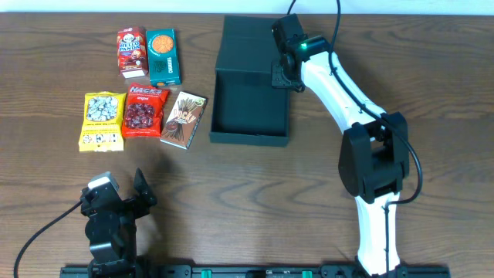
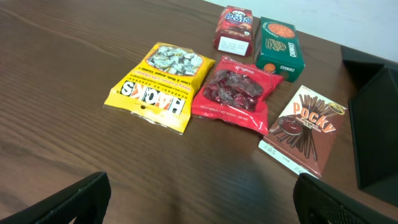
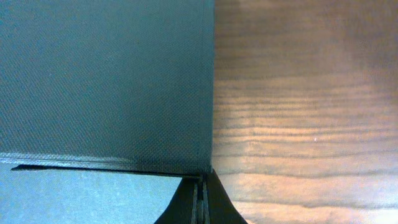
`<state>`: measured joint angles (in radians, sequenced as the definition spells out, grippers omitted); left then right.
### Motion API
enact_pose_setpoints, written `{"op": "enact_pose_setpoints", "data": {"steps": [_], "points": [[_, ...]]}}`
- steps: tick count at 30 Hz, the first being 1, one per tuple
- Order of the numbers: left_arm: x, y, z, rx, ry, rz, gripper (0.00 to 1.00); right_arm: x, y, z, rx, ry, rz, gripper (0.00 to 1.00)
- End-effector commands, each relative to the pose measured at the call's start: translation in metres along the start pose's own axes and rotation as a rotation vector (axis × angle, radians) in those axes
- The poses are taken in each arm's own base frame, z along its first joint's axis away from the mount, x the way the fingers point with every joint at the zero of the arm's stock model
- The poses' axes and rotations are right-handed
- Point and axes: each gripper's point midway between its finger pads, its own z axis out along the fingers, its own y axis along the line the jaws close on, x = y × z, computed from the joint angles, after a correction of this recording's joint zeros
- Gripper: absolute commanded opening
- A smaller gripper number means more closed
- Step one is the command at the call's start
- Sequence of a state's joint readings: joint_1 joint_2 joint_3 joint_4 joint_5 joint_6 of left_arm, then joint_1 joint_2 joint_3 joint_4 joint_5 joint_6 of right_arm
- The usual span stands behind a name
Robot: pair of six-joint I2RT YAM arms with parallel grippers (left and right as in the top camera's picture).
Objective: Pack container
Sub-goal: 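Drag the black box left toward the table center with the right gripper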
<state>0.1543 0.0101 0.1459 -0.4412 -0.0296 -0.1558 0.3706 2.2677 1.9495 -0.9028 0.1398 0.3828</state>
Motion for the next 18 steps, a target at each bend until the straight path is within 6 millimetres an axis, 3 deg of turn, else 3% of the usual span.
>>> {"op": "enact_pose_setpoints", "data": {"steps": [1,18], "points": [[0.0076,0.0017,0.0028,-0.004,0.016,0.011,0.95,-0.0088,-0.0007,-0.0023,0.013,-0.029,-0.125,0.01],[0.0076,0.0017,0.0028,-0.004,0.016,0.011,0.95,-0.0111,0.0,-0.0024,0.009,-0.039,-0.064,0.01]]}}
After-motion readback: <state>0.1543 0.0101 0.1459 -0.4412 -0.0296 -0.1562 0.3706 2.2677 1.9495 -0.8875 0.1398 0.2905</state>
